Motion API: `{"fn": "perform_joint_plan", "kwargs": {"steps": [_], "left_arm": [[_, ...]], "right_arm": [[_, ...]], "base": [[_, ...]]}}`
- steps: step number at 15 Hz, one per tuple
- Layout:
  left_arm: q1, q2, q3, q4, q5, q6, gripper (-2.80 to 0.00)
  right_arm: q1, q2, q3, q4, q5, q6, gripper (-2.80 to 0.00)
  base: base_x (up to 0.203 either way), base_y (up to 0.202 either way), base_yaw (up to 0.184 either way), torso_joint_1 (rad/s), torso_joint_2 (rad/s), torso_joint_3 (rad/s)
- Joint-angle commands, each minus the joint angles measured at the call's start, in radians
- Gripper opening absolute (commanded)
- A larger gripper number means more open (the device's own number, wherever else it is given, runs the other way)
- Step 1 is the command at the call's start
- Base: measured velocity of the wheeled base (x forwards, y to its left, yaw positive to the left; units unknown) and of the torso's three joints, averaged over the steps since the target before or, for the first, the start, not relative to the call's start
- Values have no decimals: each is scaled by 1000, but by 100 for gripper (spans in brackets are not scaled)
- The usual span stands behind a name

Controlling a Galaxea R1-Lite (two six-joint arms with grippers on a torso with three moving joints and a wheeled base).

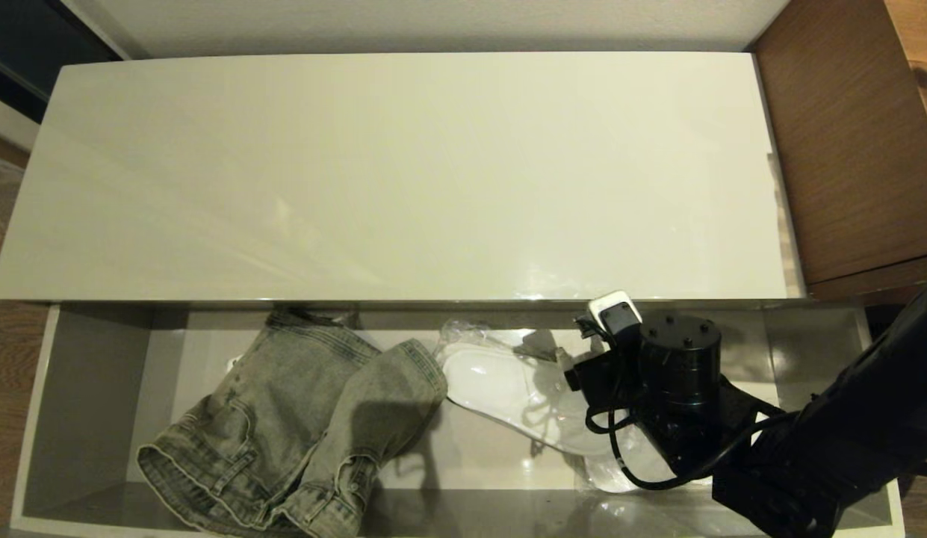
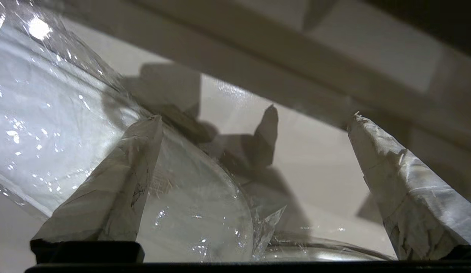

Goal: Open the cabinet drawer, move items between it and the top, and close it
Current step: Take out the disposable slippers from the drawer

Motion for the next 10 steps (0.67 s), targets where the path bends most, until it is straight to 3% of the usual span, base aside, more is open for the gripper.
{"fn": "perform_joint_plan", "kwargs": {"steps": [1, 6, 10], "left_arm": [[2, 1, 0, 0, 0, 0, -280], [2, 1, 0, 0, 0, 0, -280], [2, 3, 0, 0, 0, 0, -280]], "right_arm": [[2, -11, 6, -6, -2, 0, 0], [18, -11, -21, 14, -13, -1, 0], [24, 5, 59, -15, -18, 19, 0]], "base": [[0, 0, 0, 0, 0, 0], [0, 0, 0, 0, 0, 0], [0, 0, 0, 0, 0, 0]]}}
